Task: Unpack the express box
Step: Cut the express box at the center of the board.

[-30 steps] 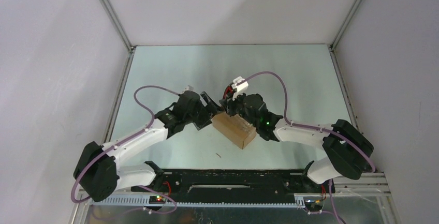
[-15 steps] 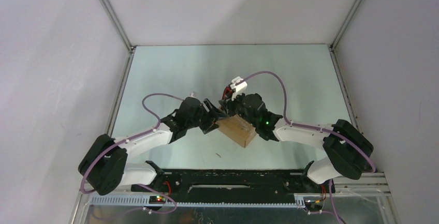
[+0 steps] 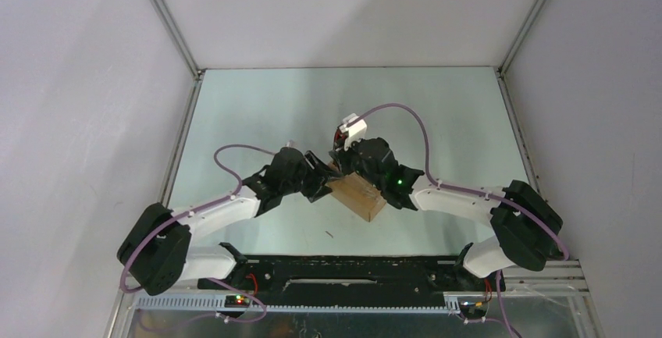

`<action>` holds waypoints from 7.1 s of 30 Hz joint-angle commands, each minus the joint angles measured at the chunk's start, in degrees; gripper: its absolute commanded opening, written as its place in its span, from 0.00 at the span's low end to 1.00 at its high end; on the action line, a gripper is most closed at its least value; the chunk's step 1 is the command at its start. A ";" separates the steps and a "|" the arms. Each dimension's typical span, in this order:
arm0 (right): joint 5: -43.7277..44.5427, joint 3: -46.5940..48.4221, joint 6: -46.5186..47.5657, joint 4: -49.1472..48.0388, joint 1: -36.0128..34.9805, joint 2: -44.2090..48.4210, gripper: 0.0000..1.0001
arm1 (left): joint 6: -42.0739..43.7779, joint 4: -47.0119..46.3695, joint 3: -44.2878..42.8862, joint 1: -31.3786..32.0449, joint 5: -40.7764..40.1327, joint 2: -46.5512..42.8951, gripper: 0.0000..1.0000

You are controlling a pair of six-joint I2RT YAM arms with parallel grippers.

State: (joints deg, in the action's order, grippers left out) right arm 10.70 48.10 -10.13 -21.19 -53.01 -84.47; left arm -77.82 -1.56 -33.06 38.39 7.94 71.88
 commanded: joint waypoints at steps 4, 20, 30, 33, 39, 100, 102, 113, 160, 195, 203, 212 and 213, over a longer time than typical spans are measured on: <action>3.43 3.48 1.77 2.06 -2.21 2.02 0.00 | -1.34 7.42 -2.21 -0.20 -6.44 -0.62 0.55; 0.98 -3.84 0.47 -5.27 -2.00 0.16 0.00 | 0.00 16.04 -4.89 -1.05 -13.41 -9.79 0.60; -4.25 -5.01 0.85 -8.65 -2.20 1.63 0.00 | 4.48 22.12 -11.19 -6.53 -11.10 -8.61 0.98; -4.80 -5.73 0.92 -10.01 -2.68 2.14 0.00 | 4.02 27.19 -15.46 -6.80 -11.59 -6.42 1.00; -1.79 -6.00 4.07 -11.05 -5.20 3.02 0.00 | 3.14 37.08 -23.01 -6.67 -11.53 -0.47 1.00; 1.06 -5.39 9.70 -8.80 -7.68 5.93 0.00 | 17.01 33.56 -13.44 -11.44 0.83 8.03 0.92; 1.50 -7.05 9.17 -9.42 -7.65 6.11 0.00 | 17.57 33.69 -13.48 -11.94 0.88 8.02 0.91; 4.40 -18.39 4.37 -12.44 -7.70 8.88 0.00 | 18.65 33.61 -14.98 -12.82 0.92 9.06 0.91; 12.95 -4.15 -3.78 -7.57 -7.00 2.25 0.00 | 6.08 -11.58 8.35 -9.21 7.01 -0.36 0.73; 16.54 -6.71 -2.28 -1.49 -10.24 3.03 0.00 | 0.37 11.76 -0.55 -4.99 -7.76 -5.81 0.61; 14.59 -11.09 -3.13 -5.06 -10.53 2.19 0.00 | -0.83 14.99 -3.69 -4.68 -11.43 -4.84 0.61; 10.98 -9.59 -1.47 -6.21 -8.09 3.72 0.00 | -1.35 15.92 -6.91 -2.08 -11.20 0.59 0.60; 10.35 -9.26 -1.43 -5.92 -7.49 4.08 0.00 | -1.59 16.27 -6.85 -1.89 -11.15 1.12 0.61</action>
State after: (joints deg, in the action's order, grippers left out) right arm 27.44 39.05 -10.87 -31.77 -61.08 -81.82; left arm -78.35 11.07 -38.65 35.59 0.99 70.28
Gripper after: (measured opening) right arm 0.258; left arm 0.608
